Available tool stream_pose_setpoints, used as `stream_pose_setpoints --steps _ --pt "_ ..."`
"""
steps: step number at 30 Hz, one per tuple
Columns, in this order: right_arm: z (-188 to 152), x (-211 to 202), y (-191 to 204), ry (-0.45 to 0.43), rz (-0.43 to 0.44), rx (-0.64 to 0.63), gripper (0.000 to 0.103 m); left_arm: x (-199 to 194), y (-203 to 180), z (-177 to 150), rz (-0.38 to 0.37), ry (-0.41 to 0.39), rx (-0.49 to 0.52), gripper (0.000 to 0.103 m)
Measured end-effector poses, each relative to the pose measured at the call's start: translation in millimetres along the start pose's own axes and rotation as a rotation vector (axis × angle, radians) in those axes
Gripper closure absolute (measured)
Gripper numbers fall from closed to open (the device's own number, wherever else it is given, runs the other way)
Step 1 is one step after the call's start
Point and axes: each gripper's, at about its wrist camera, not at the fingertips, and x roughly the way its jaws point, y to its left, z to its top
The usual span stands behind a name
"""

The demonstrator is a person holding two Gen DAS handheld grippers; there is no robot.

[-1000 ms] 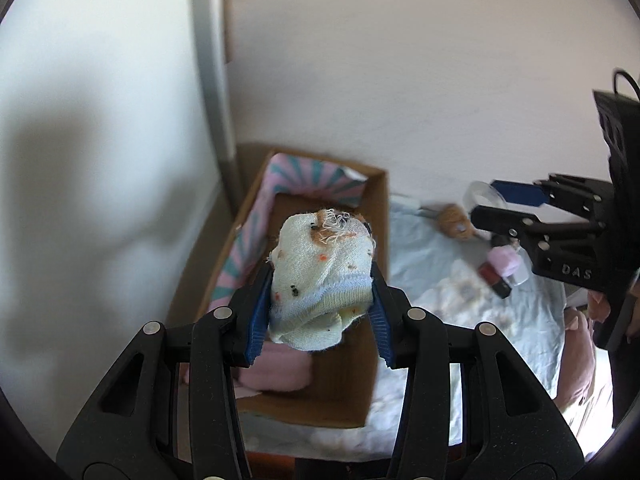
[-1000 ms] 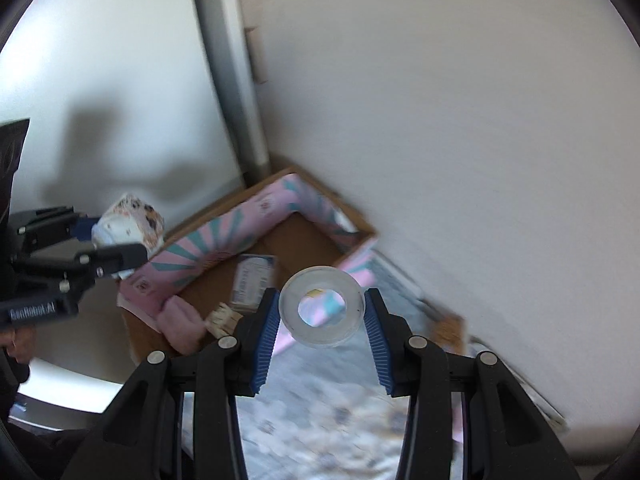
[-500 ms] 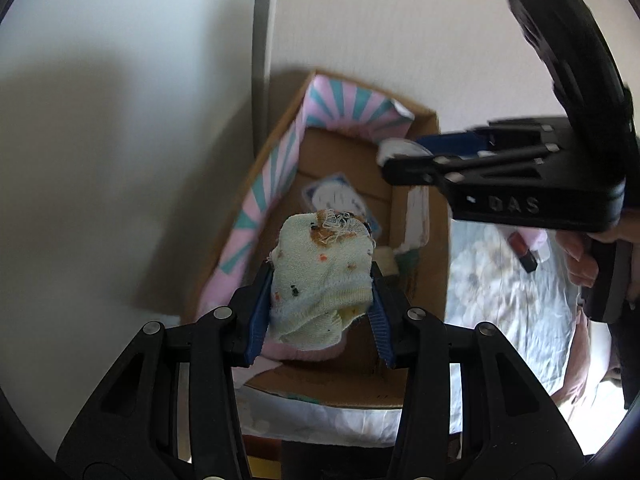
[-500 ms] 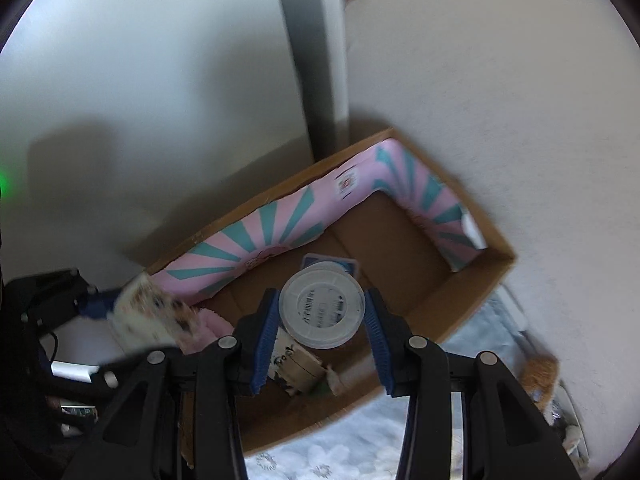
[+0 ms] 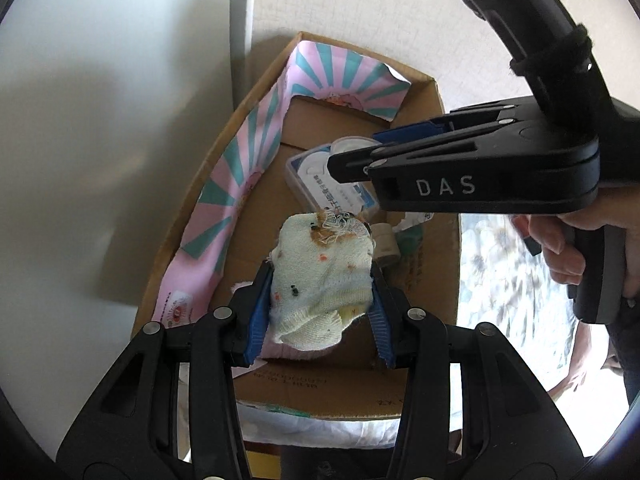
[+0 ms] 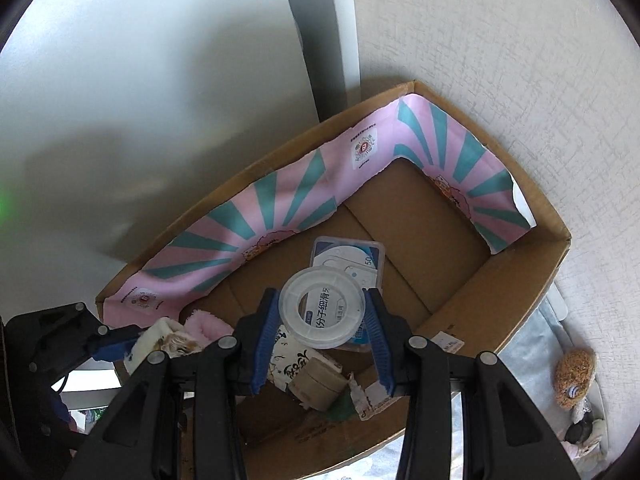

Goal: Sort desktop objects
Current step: 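Lift the hat and clear tape roll and carry both over the cardboard box, then open the left tool releasing the hat while the right tool drops the tape roll, then move both tools back over the items on the bed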

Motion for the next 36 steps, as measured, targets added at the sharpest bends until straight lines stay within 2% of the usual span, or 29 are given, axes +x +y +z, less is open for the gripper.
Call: stream_pose_setpoints --steps 13,15,16,17,18,19,20,21,36 --pt "4.4 12.5 1.1 0.027 0.021 -0.012 0.064 5.9 -1.6 -3.0 0.018 0.044 0.035 0.061" --pt "6.1 18.8 0.5 0.051 0.021 0.011 0.064 9.8 0.3 -4.7 0.042 0.064 0.022 0.048" --pt "8.3 22.2 -2.0 0.056 0.024 0.023 0.064 11.2 1.6 -5.5 0.051 0.064 0.016 0.015" --pt "8.8 25.3 -4.0 0.061 0.034 0.042 0.062 11.0 3.7 -6.6 0.049 0.052 0.005 0.001" --pt "9.8 27.1 -6.1 0.061 0.038 0.051 0.050 10.5 5.5 -7.6 0.041 0.039 -0.004 0.000" --pt "9.8 28.2 -7.5 0.050 0.035 0.061 0.028 10.6 6.9 -8.3 0.027 0.031 -0.011 0.000" --pt "9.7 28.4 -8.1 0.039 0.026 0.063 0.017 10.9 7.9 -8.9 0.021 0.026 -0.014 0.000" --pt "9.7 28.3 -8.4 0.031 0.019 0.063 0.013 12.6 8.3 -9.3 0.029 0.029 -0.012 0.000" --pt "13.0 11.7 -18.4 -0.014 -0.035 0.094 0.013 22.0 5.7 -4.1 0.053 0.040 0.015 0.000"
